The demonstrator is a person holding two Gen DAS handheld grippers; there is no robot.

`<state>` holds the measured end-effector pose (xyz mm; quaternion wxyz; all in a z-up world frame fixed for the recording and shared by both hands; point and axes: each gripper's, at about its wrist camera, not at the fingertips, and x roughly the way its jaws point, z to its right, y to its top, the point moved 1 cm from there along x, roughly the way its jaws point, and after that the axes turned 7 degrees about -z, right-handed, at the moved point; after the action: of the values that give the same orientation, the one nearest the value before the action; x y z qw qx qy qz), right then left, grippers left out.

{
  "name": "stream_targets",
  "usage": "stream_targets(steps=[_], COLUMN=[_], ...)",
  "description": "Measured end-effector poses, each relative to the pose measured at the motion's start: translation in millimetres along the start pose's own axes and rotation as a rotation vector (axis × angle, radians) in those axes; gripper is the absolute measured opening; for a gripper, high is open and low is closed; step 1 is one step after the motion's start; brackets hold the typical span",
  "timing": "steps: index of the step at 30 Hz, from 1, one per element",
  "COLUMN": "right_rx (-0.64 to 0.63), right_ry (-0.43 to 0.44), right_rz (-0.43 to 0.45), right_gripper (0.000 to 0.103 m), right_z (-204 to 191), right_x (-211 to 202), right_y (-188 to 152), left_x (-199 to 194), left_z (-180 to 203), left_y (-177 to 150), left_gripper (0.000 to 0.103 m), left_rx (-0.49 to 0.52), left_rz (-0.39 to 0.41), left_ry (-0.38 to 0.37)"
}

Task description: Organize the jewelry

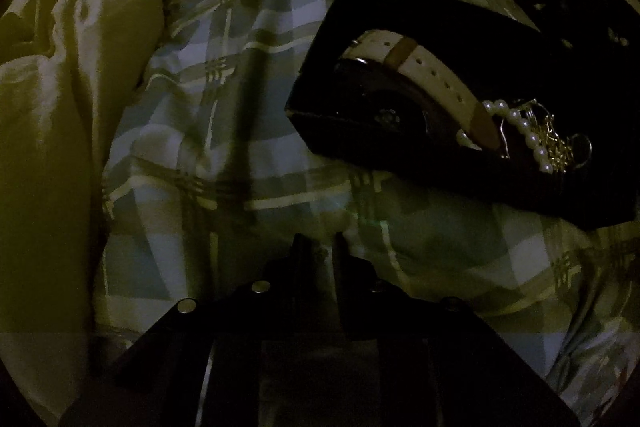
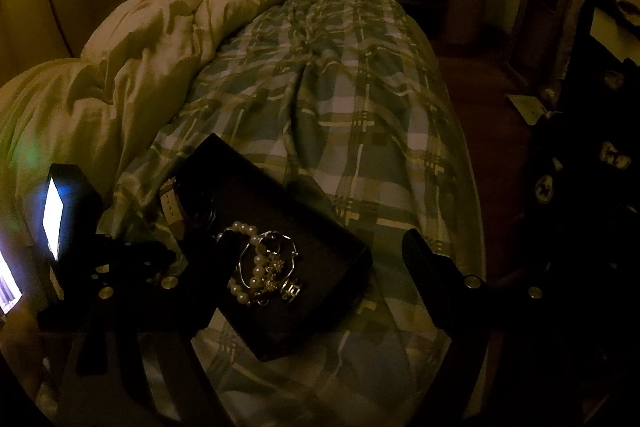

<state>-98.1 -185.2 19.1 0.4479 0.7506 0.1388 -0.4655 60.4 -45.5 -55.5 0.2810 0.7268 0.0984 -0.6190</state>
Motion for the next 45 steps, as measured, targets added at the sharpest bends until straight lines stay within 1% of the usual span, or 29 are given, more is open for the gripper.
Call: stream_targets(steps=[5,8,10,14,18,21,24,27,30,34,37,39,40,42,43,44,45], right_rx=[0.0,0.002,0.003,0.002,0.006,0.004,0.005,0.008,0.014,0.011,0.011,0.008,0.006,0.006,0.008,0.01,0.008], right_ry=[0.0,0.002,0.001,0.001,0.003,0.002,0.002,0.0,-0.006,-0.039,-0.045,-0.058,-0.068,-0.082,-0.083,-0.082,-0.079], right_rz=[0.001,0.002,0.003,0.003,0.005,0.005,0.005,0.009,0.02,0.03,0.027,0.027,0.027,0.026,0.028,0.027,0.027], right_gripper=[0.083,0.083,0.083,0.083,0.083,0.083,0.083,0.083,0.083,0.083,0.083,0.083,0.083,0.088,0.088,0.088,0.088], right_z=[-0.3,0.3,-0.1,-0.1,-0.3,0.3,0.2,1.2,3.9,7.6,10.1,11.0,11.5,12.7,13.3,13.6,13.2], right_x=[-0.3,-0.5,-0.2,-0.2,0.1,-0.2,-0.5,-1.3,-4.4,-7.0,-6.5,-6.5,-6.5,-6.5,-6.9,-7.0,-7.2], right_y=[-0.2,-0.1,0.2,0.7,1.1,1.1,1.1,1.6,3.8,6.2,7.2,7.8,8.3,7.9,7.9,7.2,7.4], left_x=[0.2,-4.9,-11.8,-38.9,-66.2,-78.3,-86.3,-87.7,-87.5,-92.1,-91.4,-89.0,-87.2,-84.9,-83.1,-83.0,-83.1], left_z=[1.3,-6.7,-10.9,-23.7,-35.7,-35.3,-24.5,-4.3,18.6,43.6,54.1,58.3,59.0,57.5,56.5,55.4,54.2], left_y=[-0.1,0.8,1.5,6.3,8.5,9.9,12.7,24.1,31.1,37.0,42.6,44.4,43.8,42.1,41.0,40.1,39.3], left_gripper=[0.005,0.005,0.005,0.005,0.005,0.005,0.005,0.005,0.005,0.005,0.005,0.005,0.005,0.007,0.013,0.021,0.026], left_rx=[0.007,-0.029,-0.048,-0.1,-0.152,-0.161,-0.146,-0.103,-0.067,-0.026,-0.011,-0.006,-0.006,-0.014,-0.019,-0.02,-0.022], left_rz=[-0.009,-0.005,0.016,0.103,0.185,0.217,0.237,0.246,0.245,0.258,0.252,0.246,0.241,0.231,0.225,0.224,0.227], left_ry=[-0.018,-0.035,-0.044,-0.083,-0.147,-0.174,-0.21,-0.223,-0.222,-0.226,-0.232,-0.206,-0.205,-0.207,-0.191,-0.177,-0.172])
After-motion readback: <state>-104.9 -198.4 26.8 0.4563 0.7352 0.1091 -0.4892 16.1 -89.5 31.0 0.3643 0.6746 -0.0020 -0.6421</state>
